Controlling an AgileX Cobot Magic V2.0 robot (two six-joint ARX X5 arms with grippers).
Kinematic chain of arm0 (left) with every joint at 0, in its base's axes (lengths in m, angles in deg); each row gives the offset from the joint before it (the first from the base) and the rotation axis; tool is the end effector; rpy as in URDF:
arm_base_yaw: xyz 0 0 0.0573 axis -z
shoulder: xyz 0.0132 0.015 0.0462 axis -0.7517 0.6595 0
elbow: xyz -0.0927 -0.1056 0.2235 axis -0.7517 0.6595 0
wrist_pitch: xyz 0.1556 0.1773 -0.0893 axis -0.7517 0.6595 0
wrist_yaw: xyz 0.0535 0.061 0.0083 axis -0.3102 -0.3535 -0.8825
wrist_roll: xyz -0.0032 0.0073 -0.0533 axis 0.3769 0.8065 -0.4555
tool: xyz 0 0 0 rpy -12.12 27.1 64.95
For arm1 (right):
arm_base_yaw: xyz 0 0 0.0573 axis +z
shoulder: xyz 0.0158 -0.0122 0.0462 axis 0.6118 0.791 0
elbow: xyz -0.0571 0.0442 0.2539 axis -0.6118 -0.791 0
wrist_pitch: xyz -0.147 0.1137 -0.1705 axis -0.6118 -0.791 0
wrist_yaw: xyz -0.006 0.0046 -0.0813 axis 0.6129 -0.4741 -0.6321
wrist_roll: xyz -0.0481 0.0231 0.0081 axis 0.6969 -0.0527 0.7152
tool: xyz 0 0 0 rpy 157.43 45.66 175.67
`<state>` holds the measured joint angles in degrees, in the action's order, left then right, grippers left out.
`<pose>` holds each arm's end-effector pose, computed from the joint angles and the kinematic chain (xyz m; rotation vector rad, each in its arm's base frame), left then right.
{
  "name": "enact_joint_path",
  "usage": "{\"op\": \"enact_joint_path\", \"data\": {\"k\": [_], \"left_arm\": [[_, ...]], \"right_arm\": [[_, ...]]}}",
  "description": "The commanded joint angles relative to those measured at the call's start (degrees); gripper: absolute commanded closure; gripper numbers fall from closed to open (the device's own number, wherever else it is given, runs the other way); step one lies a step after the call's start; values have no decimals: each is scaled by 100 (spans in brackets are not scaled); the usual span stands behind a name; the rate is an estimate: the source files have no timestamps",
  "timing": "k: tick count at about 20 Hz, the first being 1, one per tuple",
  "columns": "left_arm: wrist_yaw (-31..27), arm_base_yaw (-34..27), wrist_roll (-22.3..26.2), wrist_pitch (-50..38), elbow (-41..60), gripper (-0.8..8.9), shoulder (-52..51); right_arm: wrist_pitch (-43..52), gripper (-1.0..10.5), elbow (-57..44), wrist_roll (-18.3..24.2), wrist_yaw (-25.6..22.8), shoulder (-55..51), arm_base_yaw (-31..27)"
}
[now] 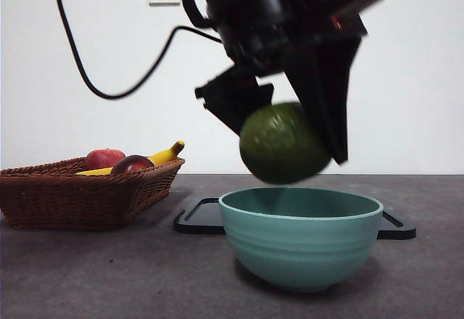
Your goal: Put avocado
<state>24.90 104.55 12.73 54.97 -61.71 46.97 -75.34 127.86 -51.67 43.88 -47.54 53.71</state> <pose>0.2058 -0.3123 0.2430 0.3866 1.2105 -0.9351 0.0601 0.0281 0.3305 0.0873 0.5383 0.6183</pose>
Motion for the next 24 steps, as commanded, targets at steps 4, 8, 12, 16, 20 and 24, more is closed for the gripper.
{"op": "enact_joint_path", "data": {"k": [4, 8, 12, 16, 20, 24], "left_arm": [[-286, 74, 122, -201, -133, 600, 555], [-297, 74, 181, -254, -133, 600, 789], [-297, 74, 201, -383, -133, 600, 957], [-297, 74, 203, -383, -133, 599, 1106], [-297, 79, 221, -385, -140, 573, 1126], [-297, 72, 221, -297, -221, 372, 1126]], "right_arm": [[59, 316, 98, 2, 11, 15, 22], [59, 316, 98, 2, 11, 15, 22], [59, 316, 98, 2, 11, 15, 22], [59, 316, 98, 2, 11, 15, 22], [59, 316, 98, 2, 11, 15, 22], [57, 316, 98, 2, 11, 15, 22]]}}
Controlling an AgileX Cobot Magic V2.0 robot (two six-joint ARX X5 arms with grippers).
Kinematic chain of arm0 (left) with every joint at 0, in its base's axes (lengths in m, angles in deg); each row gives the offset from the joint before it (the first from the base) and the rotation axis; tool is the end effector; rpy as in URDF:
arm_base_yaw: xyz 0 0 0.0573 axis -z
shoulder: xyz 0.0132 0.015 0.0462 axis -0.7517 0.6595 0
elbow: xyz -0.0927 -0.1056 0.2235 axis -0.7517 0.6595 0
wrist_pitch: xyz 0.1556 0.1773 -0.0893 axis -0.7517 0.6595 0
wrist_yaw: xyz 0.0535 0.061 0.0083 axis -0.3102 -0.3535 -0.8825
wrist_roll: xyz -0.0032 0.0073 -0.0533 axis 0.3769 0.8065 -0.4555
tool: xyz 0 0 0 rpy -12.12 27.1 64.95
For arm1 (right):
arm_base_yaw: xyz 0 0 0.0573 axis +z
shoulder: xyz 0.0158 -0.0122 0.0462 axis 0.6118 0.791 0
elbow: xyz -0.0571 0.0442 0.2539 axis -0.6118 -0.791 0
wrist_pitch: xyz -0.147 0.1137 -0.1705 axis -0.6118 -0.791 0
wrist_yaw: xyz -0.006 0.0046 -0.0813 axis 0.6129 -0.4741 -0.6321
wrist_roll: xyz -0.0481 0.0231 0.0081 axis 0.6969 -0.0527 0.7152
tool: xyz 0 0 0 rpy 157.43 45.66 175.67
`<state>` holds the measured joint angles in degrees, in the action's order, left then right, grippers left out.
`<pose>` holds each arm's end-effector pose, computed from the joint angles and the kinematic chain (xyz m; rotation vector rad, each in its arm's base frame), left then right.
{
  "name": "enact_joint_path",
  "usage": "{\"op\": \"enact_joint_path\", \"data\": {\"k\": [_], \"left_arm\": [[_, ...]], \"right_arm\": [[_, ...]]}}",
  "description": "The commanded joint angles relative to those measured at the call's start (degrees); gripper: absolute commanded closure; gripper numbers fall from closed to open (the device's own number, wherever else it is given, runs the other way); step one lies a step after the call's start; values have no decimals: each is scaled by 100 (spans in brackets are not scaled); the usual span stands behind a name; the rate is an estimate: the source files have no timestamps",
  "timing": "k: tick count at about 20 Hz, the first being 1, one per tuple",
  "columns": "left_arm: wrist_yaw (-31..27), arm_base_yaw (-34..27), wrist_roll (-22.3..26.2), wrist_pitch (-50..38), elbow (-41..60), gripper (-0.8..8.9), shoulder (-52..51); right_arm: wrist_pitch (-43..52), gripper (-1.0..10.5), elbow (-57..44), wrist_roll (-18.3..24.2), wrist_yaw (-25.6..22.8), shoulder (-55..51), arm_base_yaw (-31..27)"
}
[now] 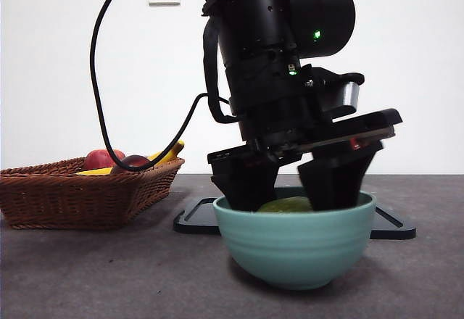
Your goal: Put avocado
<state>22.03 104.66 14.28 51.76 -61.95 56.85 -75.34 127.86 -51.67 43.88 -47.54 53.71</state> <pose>0.2202 -0.3323 0.1824 0.4840 1.2826 -0.8781 0.0601 0.0281 0.3305 0.0873 0.5383 0.6183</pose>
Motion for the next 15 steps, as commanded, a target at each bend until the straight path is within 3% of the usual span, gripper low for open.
{"op": "enact_joint_path", "data": {"k": [1, 15], "left_arm": [[-11, 63, 66, 50, -232, 366, 138], [-15, 79, 225, 1093, -990, 366, -367]], "right_arm": [[57, 316, 98, 2, 11, 15, 22], [57, 317, 98, 2, 9, 15, 22]]}}
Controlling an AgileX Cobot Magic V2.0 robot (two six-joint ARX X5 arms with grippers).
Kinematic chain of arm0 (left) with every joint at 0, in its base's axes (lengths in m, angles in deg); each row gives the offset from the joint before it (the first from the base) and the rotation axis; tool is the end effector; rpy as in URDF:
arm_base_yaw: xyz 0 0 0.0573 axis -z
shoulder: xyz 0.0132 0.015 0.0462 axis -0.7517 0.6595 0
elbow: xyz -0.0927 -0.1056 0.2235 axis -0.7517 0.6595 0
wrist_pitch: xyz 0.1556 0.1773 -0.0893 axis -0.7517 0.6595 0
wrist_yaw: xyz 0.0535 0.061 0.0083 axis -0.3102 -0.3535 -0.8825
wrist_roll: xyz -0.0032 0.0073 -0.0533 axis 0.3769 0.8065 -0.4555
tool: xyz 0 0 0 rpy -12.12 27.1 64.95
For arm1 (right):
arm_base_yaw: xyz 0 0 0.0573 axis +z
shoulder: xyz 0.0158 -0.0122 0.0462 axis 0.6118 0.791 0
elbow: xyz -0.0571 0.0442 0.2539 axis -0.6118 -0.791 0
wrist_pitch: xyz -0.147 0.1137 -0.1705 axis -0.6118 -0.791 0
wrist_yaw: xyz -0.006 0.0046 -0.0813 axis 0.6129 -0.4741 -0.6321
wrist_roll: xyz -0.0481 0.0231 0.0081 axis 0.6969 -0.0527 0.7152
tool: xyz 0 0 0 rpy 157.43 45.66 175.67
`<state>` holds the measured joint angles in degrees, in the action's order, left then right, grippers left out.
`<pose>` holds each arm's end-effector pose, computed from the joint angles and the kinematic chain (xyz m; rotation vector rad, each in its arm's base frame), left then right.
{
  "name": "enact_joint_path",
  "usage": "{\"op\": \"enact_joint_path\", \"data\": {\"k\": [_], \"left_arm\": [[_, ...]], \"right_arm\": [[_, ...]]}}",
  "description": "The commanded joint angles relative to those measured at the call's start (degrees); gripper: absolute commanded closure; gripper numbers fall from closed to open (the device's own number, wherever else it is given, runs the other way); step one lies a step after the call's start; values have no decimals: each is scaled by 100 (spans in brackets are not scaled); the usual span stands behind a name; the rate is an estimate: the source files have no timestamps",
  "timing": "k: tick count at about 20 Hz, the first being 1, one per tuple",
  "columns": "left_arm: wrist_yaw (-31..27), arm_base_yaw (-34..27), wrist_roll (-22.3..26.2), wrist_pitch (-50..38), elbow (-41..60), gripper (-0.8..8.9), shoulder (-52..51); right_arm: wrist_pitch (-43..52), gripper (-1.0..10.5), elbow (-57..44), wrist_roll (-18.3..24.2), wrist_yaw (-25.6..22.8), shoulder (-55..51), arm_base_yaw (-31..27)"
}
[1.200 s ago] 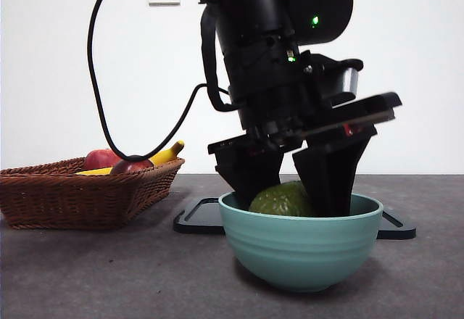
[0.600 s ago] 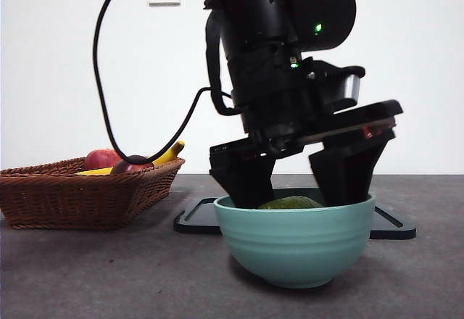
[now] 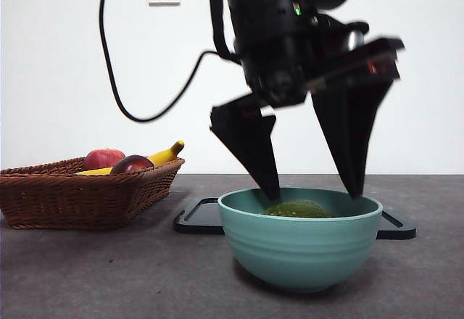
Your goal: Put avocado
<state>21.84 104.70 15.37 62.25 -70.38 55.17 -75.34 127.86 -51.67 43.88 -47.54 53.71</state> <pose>0.2203 -0.3328 0.2290 0.5043 1.2798 -0.8869 0.0601 0.0281 0.3305 0.0873 0.5383 0.6183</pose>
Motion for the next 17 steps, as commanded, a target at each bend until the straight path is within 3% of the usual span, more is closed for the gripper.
{"op": "enact_joint_path", "data": {"k": [1, 5, 15, 17], "left_arm": [[2, 74, 136, 125, -146, 366, -365], [-35, 72, 260, 463, -146, 252, -1156], [-269, 68, 407, 1257, 46, 251, -3477], [-527, 68, 411, 1421, 160, 251, -3989]], "right_arm": [[57, 317, 98, 2, 9, 15, 22], [57, 317, 98, 2, 7, 15, 22], [59, 317, 98, -17, 11, 15, 22], [59, 316, 98, -17, 7, 15, 22]]}}
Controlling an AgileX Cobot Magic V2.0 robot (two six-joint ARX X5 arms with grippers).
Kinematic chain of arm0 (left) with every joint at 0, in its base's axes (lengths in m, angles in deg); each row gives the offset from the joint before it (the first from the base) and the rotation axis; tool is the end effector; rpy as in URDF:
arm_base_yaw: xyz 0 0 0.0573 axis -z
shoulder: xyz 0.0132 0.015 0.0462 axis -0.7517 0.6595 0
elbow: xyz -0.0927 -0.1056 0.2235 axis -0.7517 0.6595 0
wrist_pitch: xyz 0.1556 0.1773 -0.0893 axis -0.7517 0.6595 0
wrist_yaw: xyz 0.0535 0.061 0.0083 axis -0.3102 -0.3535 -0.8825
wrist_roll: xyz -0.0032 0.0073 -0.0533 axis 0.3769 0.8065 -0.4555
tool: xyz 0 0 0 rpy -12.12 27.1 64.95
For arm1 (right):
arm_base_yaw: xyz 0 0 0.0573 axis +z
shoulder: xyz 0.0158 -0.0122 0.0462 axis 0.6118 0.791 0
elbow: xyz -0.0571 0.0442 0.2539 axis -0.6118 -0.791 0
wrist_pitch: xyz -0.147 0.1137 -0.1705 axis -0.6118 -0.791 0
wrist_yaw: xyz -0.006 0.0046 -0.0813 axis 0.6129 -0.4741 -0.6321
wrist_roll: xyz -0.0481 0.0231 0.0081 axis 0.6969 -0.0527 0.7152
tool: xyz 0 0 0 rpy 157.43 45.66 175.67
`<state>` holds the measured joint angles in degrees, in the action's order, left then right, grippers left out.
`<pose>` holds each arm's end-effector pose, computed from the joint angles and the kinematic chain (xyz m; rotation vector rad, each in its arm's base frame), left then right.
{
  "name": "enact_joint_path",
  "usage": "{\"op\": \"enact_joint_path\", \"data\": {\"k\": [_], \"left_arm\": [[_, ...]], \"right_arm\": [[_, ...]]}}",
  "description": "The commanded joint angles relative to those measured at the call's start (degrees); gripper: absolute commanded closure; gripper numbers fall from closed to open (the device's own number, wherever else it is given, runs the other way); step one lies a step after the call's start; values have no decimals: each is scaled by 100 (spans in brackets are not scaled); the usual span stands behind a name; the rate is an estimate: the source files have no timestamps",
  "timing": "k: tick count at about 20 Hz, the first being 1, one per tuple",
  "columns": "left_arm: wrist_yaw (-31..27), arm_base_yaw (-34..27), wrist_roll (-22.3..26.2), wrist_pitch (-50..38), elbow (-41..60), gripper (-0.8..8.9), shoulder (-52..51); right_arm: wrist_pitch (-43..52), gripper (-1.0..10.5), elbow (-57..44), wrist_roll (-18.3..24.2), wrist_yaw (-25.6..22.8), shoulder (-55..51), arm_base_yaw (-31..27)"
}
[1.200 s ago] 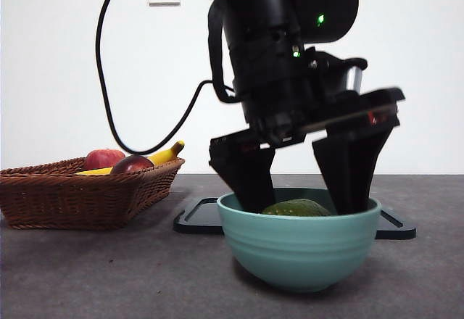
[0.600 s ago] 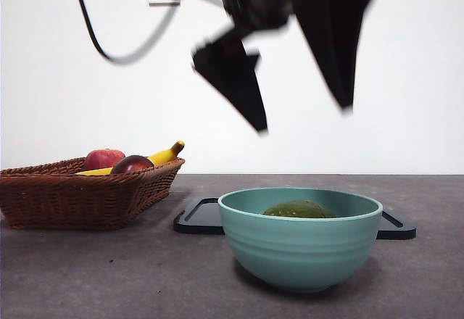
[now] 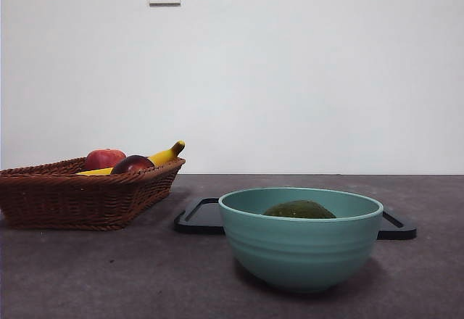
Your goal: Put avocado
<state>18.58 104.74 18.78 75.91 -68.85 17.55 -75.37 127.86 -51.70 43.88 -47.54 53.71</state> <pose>0.1264 -0.1912 0.4105 0.4063 0.8707 -0.9656 0.0601 0.0281 0.3305 0.0878 0.5390 0.6181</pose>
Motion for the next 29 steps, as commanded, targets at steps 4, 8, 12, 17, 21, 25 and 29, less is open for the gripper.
{"op": "enact_joint_path", "data": {"k": [4, 8, 12, 17, 21, 25, 29], "left_arm": [[-951, 63, 70, -116, 780, 251, -1606], [-1049, 63, 28, -590, 1967, 251, -3189], [-1062, 63, -35, -691, 2837, 251, -4557], [-1062, 63, -116, -796, 3246, 251, -5475], [-1062, 63, -111, -780, 3270, 251, -5560], [-1062, 63, -83, -772, 3270, 251, -5560], [-1062, 63, -44, -782, 3272, 251, -5560]], "right_arm": [[61, 317, 98, -15, 9, 15, 22], [63, 317, 98, -15, 9, 15, 22], [63, 317, 98, -15, 9, 15, 22], [63, 317, 98, -17, 9, 15, 22], [101, 317, 98, -243, -46, 59, 22], [155, 317, 98, -323, 4, 511, 48], [323, 317, 98, -323, 284, 1419, 254]]}}
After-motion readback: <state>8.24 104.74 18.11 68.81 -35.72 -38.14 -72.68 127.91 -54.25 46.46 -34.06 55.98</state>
